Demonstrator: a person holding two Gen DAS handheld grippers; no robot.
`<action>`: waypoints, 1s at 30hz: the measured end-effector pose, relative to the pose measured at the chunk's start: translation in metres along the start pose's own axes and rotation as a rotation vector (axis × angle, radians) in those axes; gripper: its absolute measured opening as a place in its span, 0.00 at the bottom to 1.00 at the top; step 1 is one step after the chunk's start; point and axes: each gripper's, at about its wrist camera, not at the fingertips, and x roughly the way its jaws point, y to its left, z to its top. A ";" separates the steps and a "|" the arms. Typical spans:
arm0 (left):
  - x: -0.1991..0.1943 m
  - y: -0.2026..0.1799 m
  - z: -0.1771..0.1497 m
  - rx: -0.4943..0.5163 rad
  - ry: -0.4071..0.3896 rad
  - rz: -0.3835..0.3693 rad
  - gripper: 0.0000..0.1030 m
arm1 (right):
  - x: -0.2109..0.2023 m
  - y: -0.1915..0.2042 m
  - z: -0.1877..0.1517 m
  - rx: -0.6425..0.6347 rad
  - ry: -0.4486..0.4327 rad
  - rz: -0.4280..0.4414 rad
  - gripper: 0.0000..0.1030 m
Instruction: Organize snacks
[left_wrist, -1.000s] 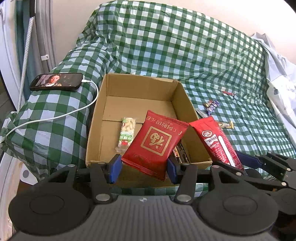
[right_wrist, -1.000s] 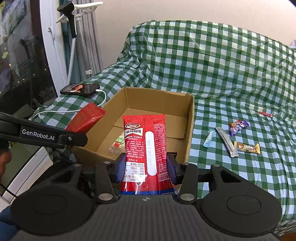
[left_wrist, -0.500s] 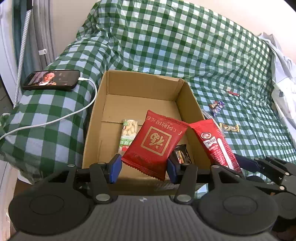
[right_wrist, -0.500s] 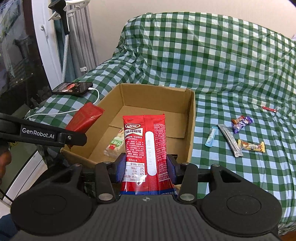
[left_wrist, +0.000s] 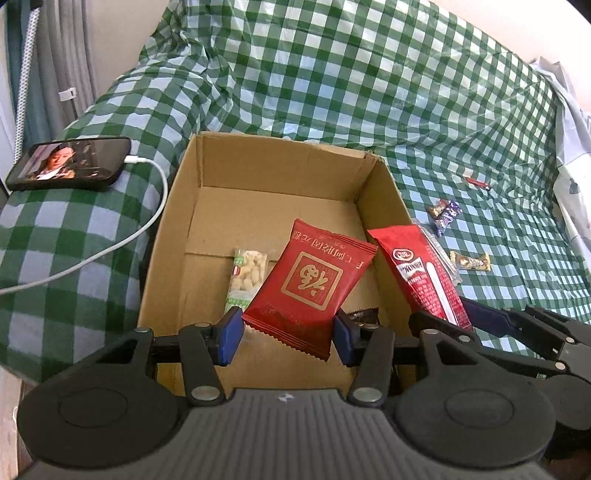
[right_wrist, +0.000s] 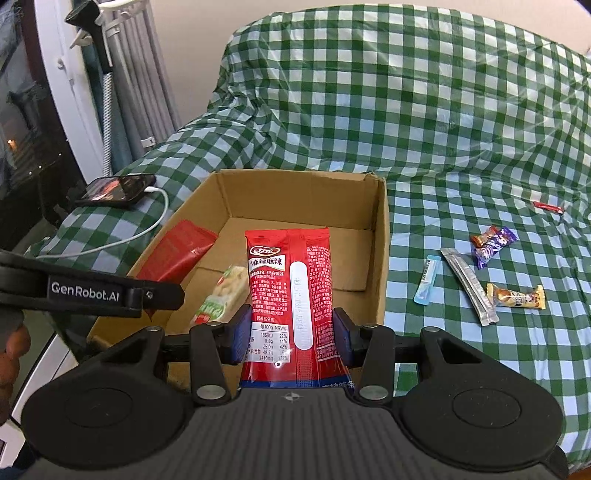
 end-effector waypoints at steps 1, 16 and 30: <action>0.004 0.000 0.003 0.001 0.004 0.001 0.55 | 0.004 -0.002 0.002 0.003 0.001 0.001 0.47; 0.071 -0.007 0.029 0.006 0.063 0.014 0.55 | 0.067 -0.023 0.021 0.055 0.042 0.001 0.47; 0.098 -0.006 0.036 0.039 0.059 0.056 0.59 | 0.095 -0.026 0.029 0.068 0.051 -0.003 0.48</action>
